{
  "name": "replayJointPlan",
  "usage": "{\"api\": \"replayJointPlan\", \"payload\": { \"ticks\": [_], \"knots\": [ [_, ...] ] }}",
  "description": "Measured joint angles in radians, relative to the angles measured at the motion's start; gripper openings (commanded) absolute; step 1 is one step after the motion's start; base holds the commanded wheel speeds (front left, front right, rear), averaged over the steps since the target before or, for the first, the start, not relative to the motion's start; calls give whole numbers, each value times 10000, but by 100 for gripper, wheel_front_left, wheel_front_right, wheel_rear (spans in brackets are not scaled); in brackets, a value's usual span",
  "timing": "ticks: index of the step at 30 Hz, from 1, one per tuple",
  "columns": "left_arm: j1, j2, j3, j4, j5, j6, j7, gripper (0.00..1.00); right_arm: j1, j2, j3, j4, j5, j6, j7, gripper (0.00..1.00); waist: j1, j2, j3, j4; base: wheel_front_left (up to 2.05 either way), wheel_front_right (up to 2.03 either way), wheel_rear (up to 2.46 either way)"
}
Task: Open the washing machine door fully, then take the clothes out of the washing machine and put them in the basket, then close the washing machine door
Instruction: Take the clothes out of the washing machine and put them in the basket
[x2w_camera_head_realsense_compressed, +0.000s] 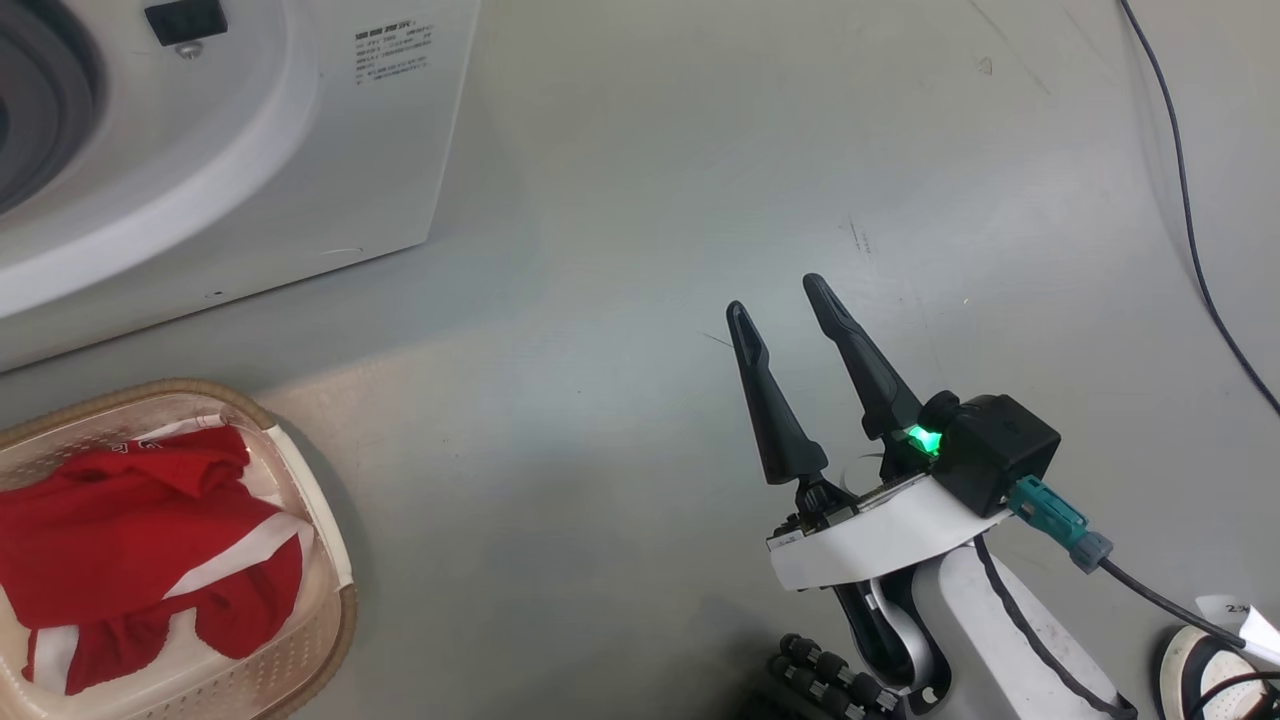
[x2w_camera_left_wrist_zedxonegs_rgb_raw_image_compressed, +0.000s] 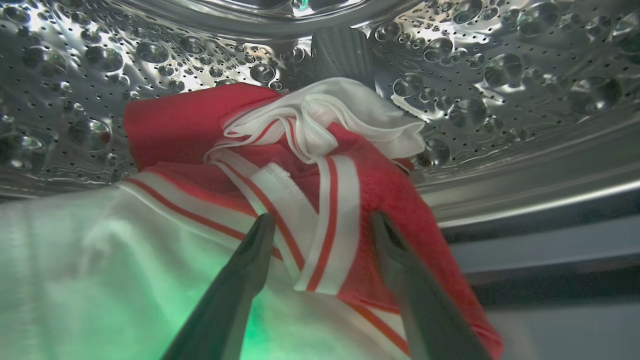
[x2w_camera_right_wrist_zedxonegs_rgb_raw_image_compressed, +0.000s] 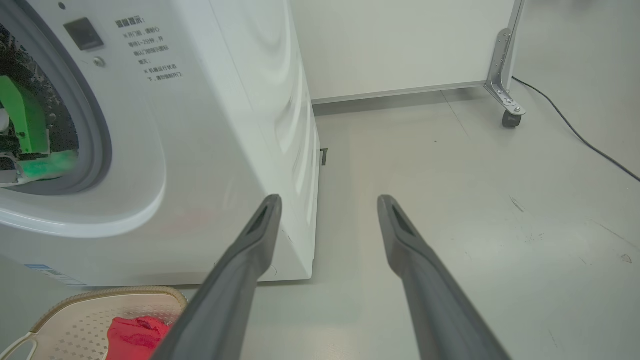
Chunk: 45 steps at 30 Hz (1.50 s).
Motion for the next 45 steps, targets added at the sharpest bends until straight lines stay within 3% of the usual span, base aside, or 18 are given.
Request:
{"api": "replayJointPlan", "payload": {
  "ticks": [9, 10, 11, 23, 31, 34, 45],
  "knots": [
    [-506, -2, -180, 499, -104, -19, 640, 100, -43, 0, 35, 6, 6, -96, 0, 100, 0, 0, -3, 14, 0, 0, 0],
    [-529, -2, -222, 510, -102, -56, 658, 40, -61, 0, 36, 6, 6, -98, 0, 100, 0, 0, -5, 19, 0, 0, 0],
    [-560, 0, -276, 512, -81, -111, 673, 0, -82, 0, 36, 6, 6, -100, 0, 100, 0, 0, -7, 26, 0, 0, 0],
    [-613, -399, -489, 1057, 140, -458, -86, 0, -201, -2, -178, 163, -31, -192, 0, 100, 0, 0, -305, 233, 0, 0, 0],
    [-585, -920, -493, 1152, 27, -708, -1081, 0, -208, -4, -477, 380, -307, -263, 0, 100, 0, 0, -677, 532, 0, 0, 0],
    [-330, -1361, -497, 1231, -286, -1057, -1902, 0, -208, -8, -681, 568, -485, -263, 0, 100, 0, 0, -1000, 840, 0, 0, 0],
    [670, -2027, -746, 1321, -472, -1553, -3534, 0, -156, -17, -1091, 909, -811, -157, 0, 100, 0, 0, -1787, 1578, 0, 0, 0]
  ]
}}
